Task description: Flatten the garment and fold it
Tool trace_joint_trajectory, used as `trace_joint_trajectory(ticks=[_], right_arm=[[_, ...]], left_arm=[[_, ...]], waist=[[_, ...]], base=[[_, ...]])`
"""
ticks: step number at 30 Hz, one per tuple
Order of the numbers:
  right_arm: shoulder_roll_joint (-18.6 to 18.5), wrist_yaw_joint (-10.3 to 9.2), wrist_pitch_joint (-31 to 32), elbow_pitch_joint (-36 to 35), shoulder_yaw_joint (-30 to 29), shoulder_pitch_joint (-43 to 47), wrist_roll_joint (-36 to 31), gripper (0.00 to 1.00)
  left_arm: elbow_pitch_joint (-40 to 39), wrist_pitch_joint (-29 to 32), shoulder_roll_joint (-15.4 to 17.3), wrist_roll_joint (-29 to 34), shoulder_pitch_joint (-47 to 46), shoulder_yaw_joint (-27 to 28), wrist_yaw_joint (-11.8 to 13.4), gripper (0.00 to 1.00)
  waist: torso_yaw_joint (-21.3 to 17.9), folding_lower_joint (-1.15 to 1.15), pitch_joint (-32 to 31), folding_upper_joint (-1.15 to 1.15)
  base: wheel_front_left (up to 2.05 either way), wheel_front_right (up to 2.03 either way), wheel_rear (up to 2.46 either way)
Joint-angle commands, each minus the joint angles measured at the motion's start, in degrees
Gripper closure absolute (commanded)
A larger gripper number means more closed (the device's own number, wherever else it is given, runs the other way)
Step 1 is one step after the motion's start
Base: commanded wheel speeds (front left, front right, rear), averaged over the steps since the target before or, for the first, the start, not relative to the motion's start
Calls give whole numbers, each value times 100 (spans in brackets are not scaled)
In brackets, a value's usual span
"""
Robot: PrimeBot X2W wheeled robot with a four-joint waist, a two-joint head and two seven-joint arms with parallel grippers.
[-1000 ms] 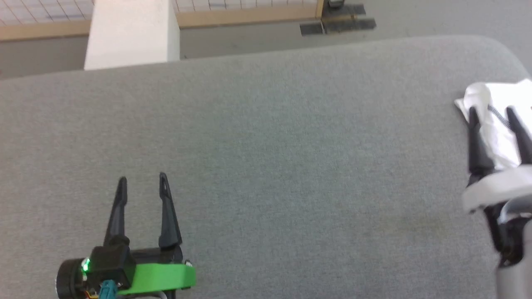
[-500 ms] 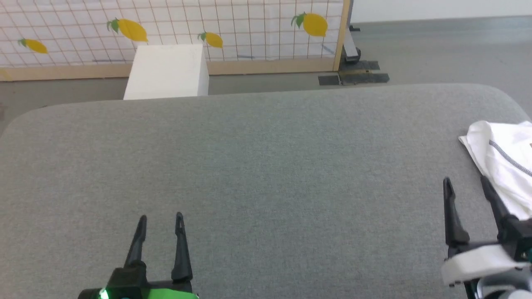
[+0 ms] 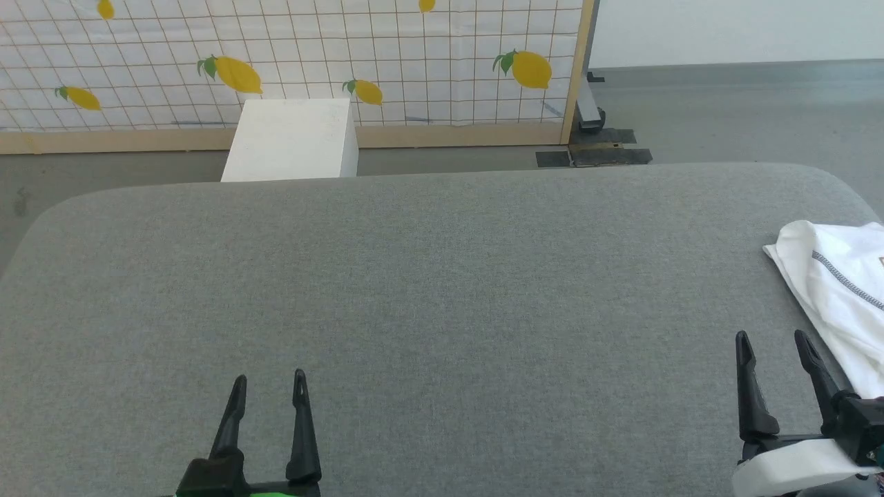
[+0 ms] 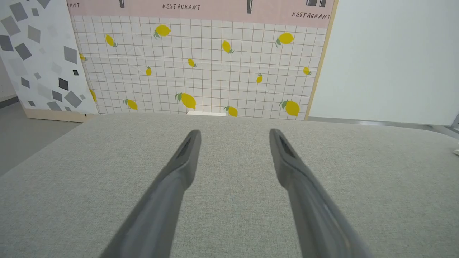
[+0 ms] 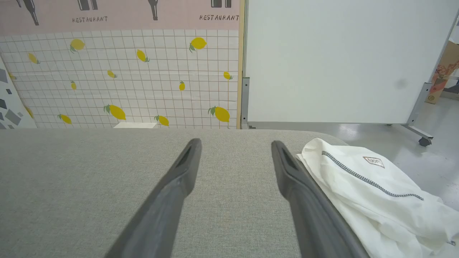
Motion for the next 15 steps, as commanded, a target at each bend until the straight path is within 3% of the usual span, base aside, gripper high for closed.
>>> trace_joint_trajectory(ticks=[1, 6, 7, 15], right_arm=[[8, -10, -40, 19, -6, 91, 56, 0], [8, -10, -59, 17, -47, 75, 59, 0], [0, 0, -14, 5, -43, 15, 31, 100], [-1, 0, 27, 5, -10, -4, 22, 100]], left_arm=[[-28, -22, -27, 16, 99, 29, 10, 0], [16, -22, -40, 41, 125, 54, 35, 0], [31, 0, -14, 4, 57, 30, 22, 100], [55, 50, -13, 27, 15, 31, -2, 100]], waist=[[-10, 0, 8, 0], [-17, 0, 56, 0], [-16, 0, 55, 0], [-19, 0, 63, 0]], base=[[0, 0, 0], [0, 0, 0], [0, 0, 0], [0, 0, 0]])
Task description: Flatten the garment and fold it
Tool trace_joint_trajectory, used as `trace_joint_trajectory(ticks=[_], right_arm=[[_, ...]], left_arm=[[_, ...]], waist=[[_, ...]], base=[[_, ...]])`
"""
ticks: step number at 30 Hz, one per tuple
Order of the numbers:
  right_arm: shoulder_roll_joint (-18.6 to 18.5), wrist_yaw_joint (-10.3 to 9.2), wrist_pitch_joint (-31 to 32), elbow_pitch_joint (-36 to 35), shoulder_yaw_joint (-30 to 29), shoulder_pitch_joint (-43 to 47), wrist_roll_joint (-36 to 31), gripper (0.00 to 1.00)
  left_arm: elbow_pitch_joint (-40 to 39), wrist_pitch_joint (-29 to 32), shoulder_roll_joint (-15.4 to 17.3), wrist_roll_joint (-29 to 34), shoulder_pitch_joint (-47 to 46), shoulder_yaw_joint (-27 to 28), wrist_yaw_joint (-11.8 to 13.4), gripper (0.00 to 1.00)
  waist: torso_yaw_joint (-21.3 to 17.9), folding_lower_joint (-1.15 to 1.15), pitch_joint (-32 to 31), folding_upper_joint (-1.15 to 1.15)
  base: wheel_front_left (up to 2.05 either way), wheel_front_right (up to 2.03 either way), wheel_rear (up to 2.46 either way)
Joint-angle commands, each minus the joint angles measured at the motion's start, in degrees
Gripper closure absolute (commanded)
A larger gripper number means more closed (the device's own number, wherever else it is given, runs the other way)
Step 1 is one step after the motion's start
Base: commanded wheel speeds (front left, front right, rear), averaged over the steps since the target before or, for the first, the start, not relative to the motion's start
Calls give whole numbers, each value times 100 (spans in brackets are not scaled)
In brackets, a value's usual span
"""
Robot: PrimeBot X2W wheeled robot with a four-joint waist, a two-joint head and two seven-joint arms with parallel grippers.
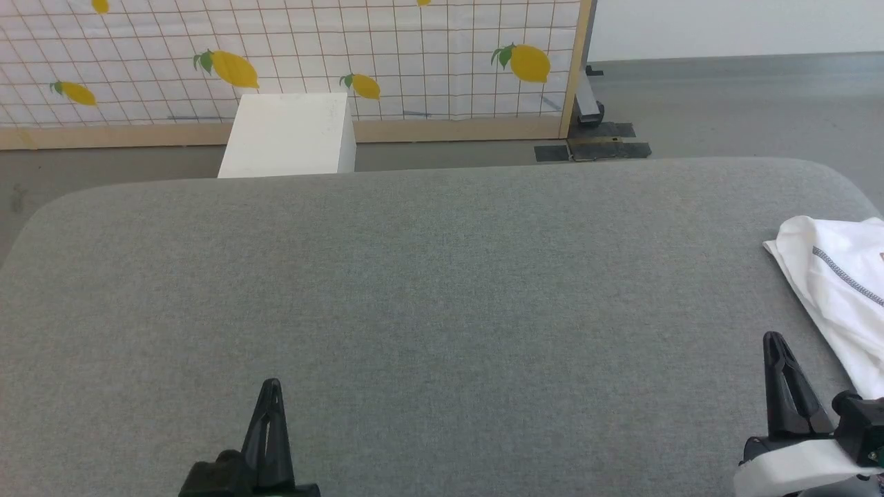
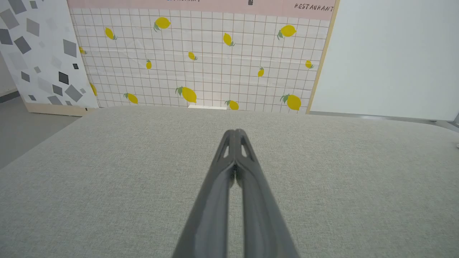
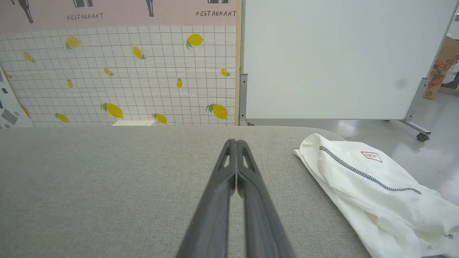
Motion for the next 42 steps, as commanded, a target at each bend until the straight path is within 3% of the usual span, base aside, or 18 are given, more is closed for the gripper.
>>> trace_joint_trajectory(ticks=[1, 42], right_arm=[[0, 0, 28, -1, 23, -23, -9, 100], [3, -4, 354, -8, 342, -230, -93, 100]], left_arm=[[20, 31, -2, 28, -44, 26, -29, 100], [206, 506, -21, 277, -461, 284, -300, 100]], waist=[[0, 0, 1, 0], [-11, 0, 16, 0]], base=[[0, 0, 0], [0, 0, 0]])
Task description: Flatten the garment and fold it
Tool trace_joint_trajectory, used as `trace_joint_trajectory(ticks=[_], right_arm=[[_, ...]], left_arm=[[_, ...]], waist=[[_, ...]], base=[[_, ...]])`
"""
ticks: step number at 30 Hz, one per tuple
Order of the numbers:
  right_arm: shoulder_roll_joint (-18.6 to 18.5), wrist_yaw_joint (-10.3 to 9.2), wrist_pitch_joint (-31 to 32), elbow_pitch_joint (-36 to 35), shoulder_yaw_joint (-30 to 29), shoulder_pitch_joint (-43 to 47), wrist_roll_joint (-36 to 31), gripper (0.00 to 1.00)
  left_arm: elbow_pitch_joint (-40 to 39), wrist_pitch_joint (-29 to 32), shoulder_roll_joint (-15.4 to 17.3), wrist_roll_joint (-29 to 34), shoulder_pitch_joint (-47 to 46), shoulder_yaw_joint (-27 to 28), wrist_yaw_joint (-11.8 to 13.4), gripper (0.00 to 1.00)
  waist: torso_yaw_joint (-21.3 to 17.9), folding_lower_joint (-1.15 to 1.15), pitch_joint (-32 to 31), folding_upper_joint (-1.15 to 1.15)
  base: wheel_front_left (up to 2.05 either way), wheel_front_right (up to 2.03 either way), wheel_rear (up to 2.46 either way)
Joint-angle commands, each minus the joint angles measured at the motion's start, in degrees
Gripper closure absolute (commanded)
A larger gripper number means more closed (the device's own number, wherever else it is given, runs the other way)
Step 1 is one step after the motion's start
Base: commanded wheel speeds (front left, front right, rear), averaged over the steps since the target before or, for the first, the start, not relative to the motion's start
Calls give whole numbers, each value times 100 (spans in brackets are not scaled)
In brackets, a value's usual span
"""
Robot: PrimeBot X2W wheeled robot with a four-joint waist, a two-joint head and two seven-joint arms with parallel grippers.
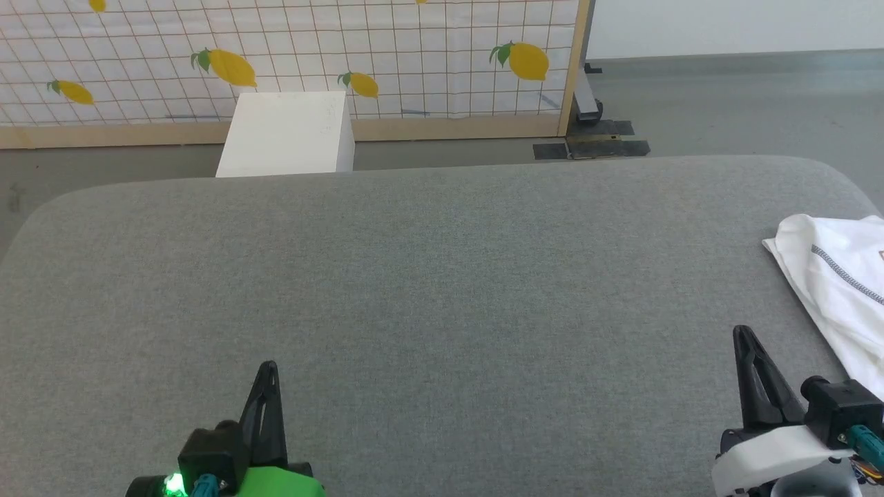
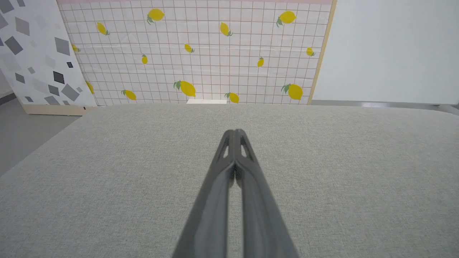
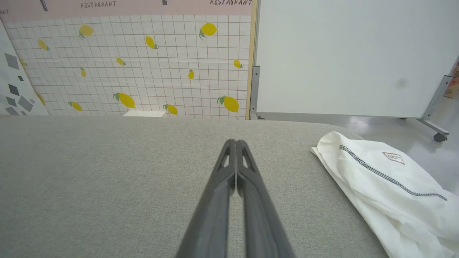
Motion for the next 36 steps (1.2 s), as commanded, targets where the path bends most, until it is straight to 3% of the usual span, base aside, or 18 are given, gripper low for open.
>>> trace_joint_trajectory(ticks=[1, 36], right_arm=[[3, -4, 18, -8, 36, -98, -34, 100], [6, -6, 298, -14, 310, -276, -106, 100]], left_arm=[[32, 32, -20, 60, -127, 40, -44, 100], [191, 441, -36, 275, -485, 262, -277, 100]], waist=[[0, 0, 1, 0], [-10, 0, 13, 0]], base=[[0, 0, 0], [0, 0, 0]])
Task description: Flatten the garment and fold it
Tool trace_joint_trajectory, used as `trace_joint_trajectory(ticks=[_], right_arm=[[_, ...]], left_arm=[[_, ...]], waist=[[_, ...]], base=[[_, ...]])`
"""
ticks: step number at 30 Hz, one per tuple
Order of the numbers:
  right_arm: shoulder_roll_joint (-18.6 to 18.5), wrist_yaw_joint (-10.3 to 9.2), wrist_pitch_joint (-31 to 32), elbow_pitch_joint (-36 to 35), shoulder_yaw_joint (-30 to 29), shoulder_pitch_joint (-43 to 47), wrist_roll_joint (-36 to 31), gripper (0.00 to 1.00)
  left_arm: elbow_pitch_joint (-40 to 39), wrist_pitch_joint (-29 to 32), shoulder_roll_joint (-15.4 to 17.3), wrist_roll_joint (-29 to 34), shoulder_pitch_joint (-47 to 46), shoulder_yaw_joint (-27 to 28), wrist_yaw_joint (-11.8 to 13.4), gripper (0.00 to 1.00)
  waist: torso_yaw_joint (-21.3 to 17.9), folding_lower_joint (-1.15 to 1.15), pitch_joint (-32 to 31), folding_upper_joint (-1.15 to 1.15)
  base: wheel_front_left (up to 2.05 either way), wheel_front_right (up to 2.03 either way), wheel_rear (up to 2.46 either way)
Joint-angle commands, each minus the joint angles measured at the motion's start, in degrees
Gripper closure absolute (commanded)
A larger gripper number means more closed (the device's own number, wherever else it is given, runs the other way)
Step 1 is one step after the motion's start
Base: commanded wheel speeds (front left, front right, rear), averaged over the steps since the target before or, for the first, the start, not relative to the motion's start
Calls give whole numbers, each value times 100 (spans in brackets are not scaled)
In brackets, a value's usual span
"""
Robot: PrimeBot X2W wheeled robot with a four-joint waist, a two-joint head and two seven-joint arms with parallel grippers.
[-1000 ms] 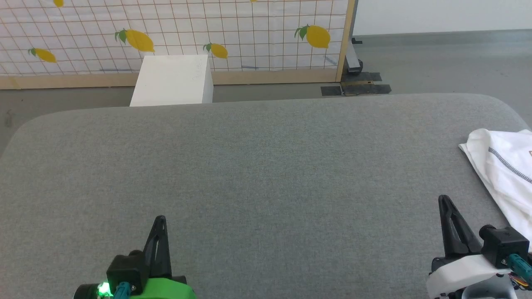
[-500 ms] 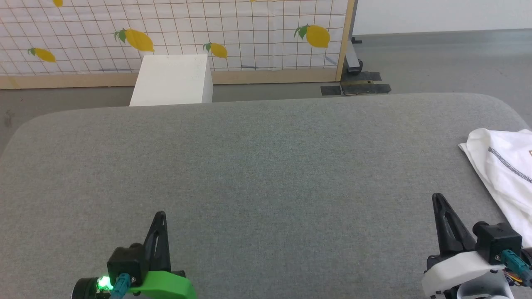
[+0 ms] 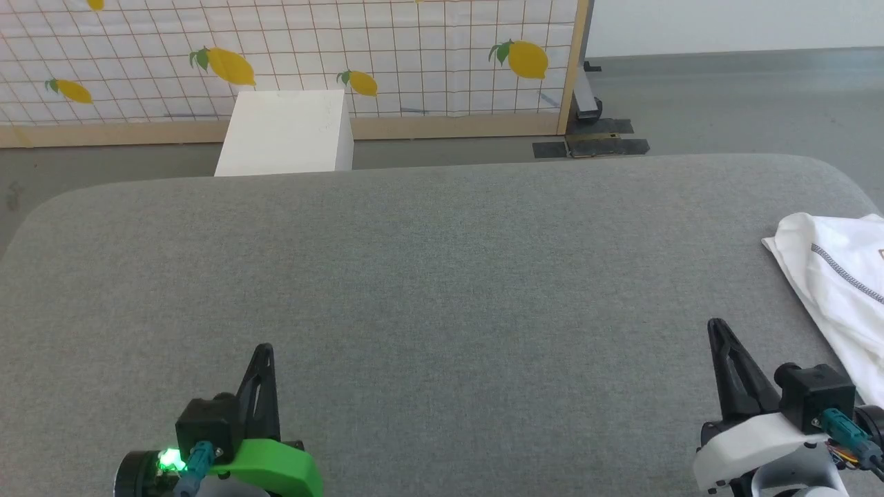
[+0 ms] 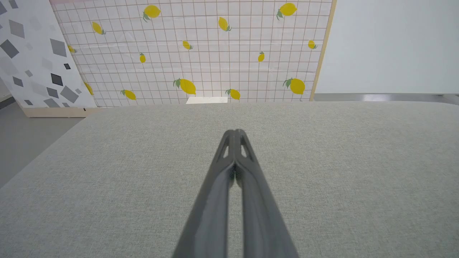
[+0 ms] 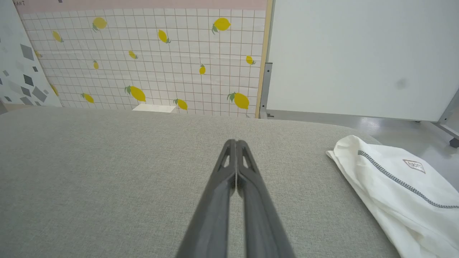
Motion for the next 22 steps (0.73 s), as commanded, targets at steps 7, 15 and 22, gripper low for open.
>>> trace_joint_trajectory(ticks=[7, 15, 22], right_arm=[[7, -7, 74, -13, 81, -152, -56, 100], [7, -7, 138, -15, 143, -192, -72, 100], [8, -8, 194, -16, 198, -228, -87, 100]], left_arm=[[53, 111, -34, 118, -183, 60, -71, 100], [89, 203, -37, 167, -263, 110, -123, 100], [121, 285, -41, 210, -335, 155, -170, 100]], waist=[[-2, 0, 3, 0], [-4, 0, 6, 0], [-6, 0, 8, 0]], base=[[0, 0, 0], [0, 0, 0], [0, 0, 0]])
